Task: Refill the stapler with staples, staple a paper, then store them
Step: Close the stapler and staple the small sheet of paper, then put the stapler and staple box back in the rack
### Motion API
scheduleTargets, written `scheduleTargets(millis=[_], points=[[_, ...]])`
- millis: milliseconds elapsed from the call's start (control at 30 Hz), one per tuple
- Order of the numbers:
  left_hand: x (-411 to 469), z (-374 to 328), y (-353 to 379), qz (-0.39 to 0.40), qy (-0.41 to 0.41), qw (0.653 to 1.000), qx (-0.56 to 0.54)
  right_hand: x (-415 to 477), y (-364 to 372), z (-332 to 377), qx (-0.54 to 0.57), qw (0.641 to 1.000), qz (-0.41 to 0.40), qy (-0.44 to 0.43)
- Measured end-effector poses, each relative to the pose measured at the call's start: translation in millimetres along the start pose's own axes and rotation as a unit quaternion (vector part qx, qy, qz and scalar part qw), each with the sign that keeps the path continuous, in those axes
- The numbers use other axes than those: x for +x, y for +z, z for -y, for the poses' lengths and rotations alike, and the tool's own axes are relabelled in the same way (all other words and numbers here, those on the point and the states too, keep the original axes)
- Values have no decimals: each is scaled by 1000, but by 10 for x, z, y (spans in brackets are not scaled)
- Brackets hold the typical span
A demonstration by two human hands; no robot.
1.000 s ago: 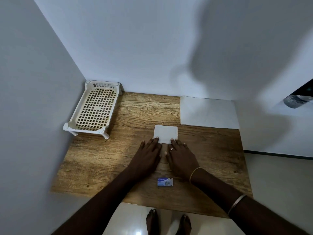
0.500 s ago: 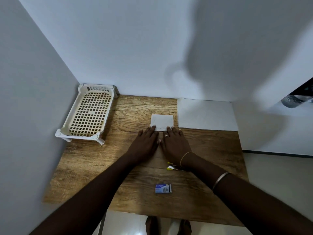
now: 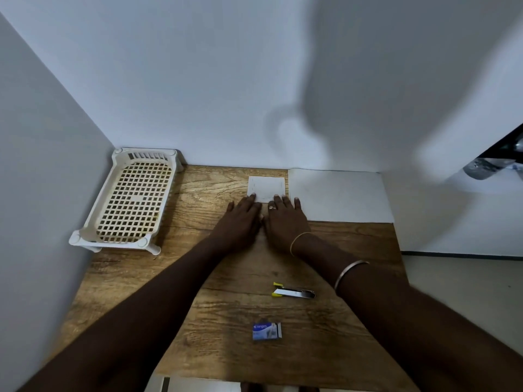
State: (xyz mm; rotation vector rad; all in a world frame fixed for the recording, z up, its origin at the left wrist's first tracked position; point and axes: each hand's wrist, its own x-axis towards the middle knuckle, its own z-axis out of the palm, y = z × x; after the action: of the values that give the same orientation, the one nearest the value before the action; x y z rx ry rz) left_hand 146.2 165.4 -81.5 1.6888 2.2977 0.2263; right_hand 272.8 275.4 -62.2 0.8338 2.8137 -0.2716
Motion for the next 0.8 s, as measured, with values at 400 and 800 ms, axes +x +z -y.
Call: scheduleTargets(millis=[400,800], points=[[253,92,-105,-18,26,999,-11,298,-61,-86,2,1000,-6,13],[294,138,-111,0,16,1000,-11,255,-94,-102,-13,1000,-24,12]])
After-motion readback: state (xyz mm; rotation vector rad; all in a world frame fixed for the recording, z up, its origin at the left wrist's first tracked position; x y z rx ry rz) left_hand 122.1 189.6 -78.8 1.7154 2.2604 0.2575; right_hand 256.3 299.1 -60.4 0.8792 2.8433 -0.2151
